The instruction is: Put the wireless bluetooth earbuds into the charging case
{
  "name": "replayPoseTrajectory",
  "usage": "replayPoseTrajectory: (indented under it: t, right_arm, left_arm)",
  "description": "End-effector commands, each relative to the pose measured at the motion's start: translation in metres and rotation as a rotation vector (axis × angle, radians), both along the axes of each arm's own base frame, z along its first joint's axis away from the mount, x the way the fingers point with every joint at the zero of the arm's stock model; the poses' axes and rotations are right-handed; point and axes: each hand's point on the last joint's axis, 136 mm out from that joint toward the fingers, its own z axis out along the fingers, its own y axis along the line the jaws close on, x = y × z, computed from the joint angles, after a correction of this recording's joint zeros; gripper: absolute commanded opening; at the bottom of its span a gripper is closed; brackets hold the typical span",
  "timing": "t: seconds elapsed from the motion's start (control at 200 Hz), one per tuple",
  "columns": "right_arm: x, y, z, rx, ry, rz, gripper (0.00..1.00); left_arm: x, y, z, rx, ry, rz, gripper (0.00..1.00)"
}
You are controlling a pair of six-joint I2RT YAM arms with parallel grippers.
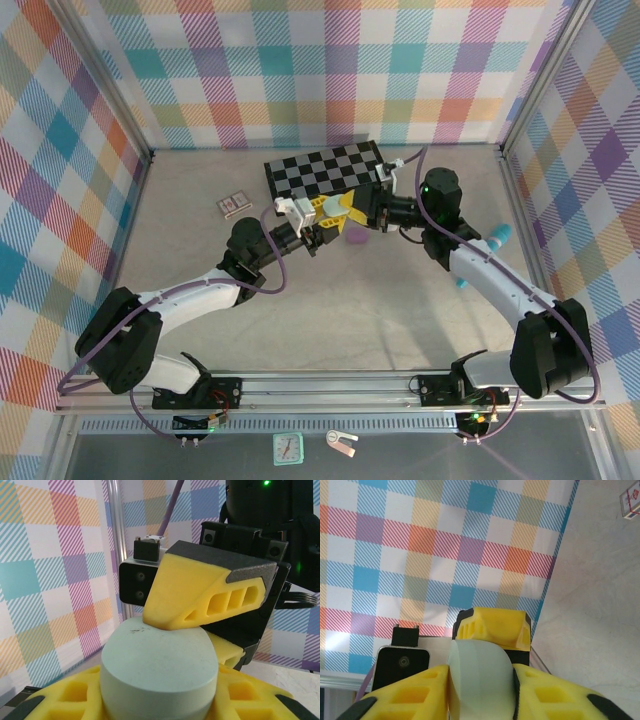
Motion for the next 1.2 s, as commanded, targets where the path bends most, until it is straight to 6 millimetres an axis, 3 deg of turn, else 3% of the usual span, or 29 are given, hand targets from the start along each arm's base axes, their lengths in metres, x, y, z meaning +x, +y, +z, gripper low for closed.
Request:
replayPoseTrajectory:
  t: [0.0, 0.07, 0.13, 0.18, 0.31, 0.44, 0.565, 0.77, 1.195]
  right_arm:
    - [-0.005, 0.001, 0.01, 0.021, -0.051, 0.017, 0.26]
    - [-0.004, 0.0, 0.008, 0.009, -0.054, 0.004, 0.24]
    - [-0.002, -0.001, 0.006, -0.002, -0.058, -0.011, 0.22]
    - [0.0, -0.002, 0.005, -0.011, -0.064, -0.028, 0.22]
    - [0.009, -0.01, -0.005, -0.071, -0.085, -0.099, 0.22]
    - [0.02, -0.026, -0.023, -0.134, -0.085, -0.183, 0.22]
    - [0.029, -0.045, -0.055, -0.257, -0.055, -0.275, 0.22]
    - [0.029, -0.066, -0.113, -0.409, 0.023, -0.345, 0.22]
    - [0.028, -0.08, -0.218, -0.576, 0.18, -0.351, 0.21]
  left_arm:
    - [0.002, 0.001, 0.009, -0.013, -0.028, 0.002, 0.31]
    - [0.002, 0.001, 0.01, -0.01, -0.029, 0.002, 0.32]
    - [0.002, 0.001, 0.009, -0.002, -0.028, 0.005, 0.38]
    - [0.002, 0.002, 0.007, 0.012, -0.025, 0.009, 0.55]
    - [-0.001, 0.006, -0.005, 0.071, -0.018, 0.029, 0.78]
    - [-0.008, 0.012, -0.029, 0.174, 0.02, 0.037, 0.91]
    - [-0.022, 0.019, -0.059, 0.287, 0.076, 0.015, 0.99]
    - [-0.049, 0.027, -0.096, 0.449, 0.169, -0.064, 1.0]
    - [-0.066, 0.027, -0.125, 0.553, 0.263, -0.157, 1.0]
